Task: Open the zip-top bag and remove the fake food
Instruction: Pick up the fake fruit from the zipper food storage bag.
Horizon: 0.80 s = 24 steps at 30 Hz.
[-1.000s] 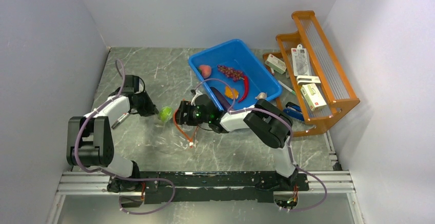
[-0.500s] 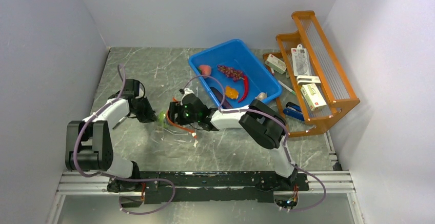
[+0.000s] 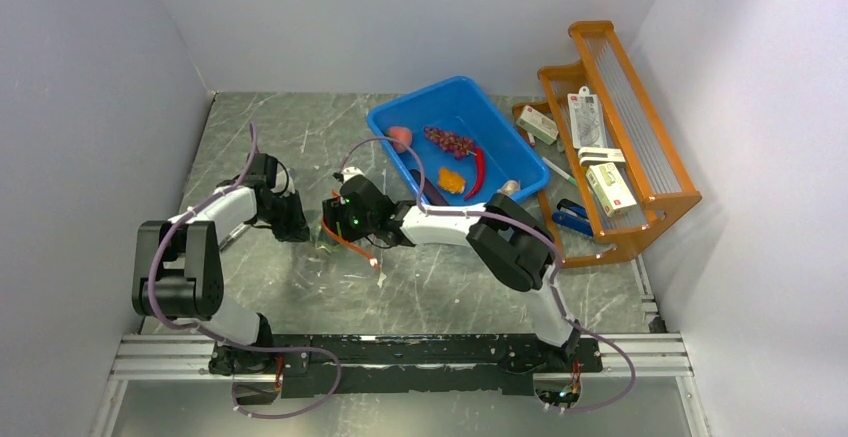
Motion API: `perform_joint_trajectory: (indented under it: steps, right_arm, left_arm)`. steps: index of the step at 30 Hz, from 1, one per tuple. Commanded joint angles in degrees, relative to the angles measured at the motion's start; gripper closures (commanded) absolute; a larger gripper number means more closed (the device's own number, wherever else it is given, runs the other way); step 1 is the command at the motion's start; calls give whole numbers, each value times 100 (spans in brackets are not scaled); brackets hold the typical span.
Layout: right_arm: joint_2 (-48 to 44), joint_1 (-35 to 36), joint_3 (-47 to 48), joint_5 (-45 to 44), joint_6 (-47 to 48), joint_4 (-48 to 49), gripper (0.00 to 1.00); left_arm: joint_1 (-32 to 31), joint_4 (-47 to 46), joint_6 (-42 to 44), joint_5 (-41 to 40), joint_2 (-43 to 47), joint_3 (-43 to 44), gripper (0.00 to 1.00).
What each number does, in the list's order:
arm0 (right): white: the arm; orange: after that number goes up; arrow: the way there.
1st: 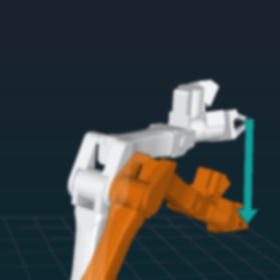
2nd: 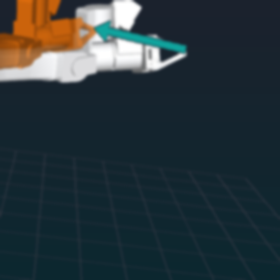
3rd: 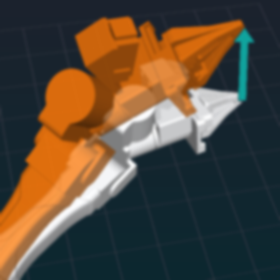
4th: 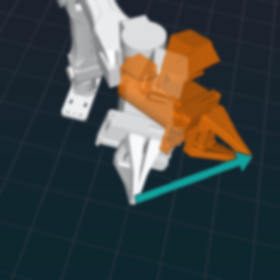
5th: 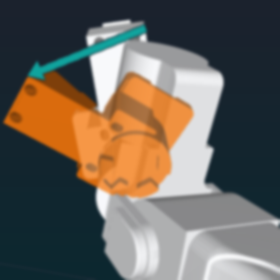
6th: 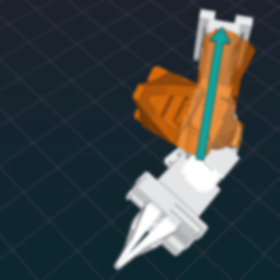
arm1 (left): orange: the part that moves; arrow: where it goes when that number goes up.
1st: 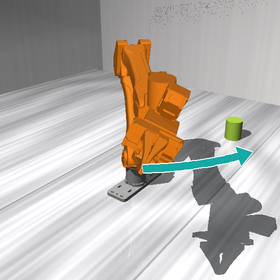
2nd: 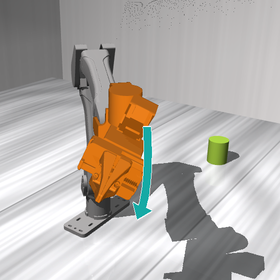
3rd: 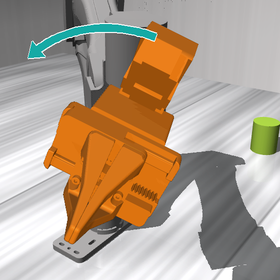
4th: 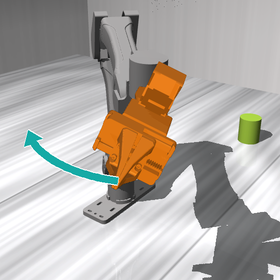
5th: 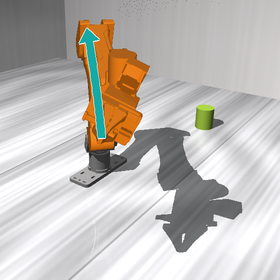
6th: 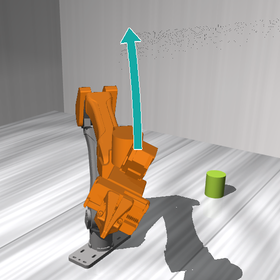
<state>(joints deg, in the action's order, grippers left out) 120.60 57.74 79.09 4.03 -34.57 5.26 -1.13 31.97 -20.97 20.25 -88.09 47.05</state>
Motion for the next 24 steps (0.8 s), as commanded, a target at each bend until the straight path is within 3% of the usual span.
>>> perform_joint_trajectory:
  steps: [1, 4, 8, 12, 16, 21, 24]
  right_arm:
    - [-320, 32, -287, -630, 142, -428, 51]
    - [-647, 13, -393, -996, 186, -806, 59]
    - [-1080, -83, -888, -843, 139, -813, 61]
    - [-1433, -302, -1636, 183, -220, -334, 60]
    - [-1793, -533, -2506, 1405, -708, 871, 57]
    - [-1964, -692, -2890, 2925, -888, 2341, 55]
    - [-1762, -687, -2304, 3374, -257, 1485, 55]
  left_arm:
    - [-57, 253, 137, -436, 252, 126, 93]
    - [-55, 285, -124, -769, 467, 110, 93]
    - [-68, 330, -232, -1164, 740, 101, 93]
    - [-79, 337, -269, -1322, 893, 86, 93]
    - [-115, 319, -259, -1294, 908, 77, 93]
    - [-172, 319, -265, -1312, 900, 78, 93]
    - [-222, 328, -280, -1355, 914, 76, 93]
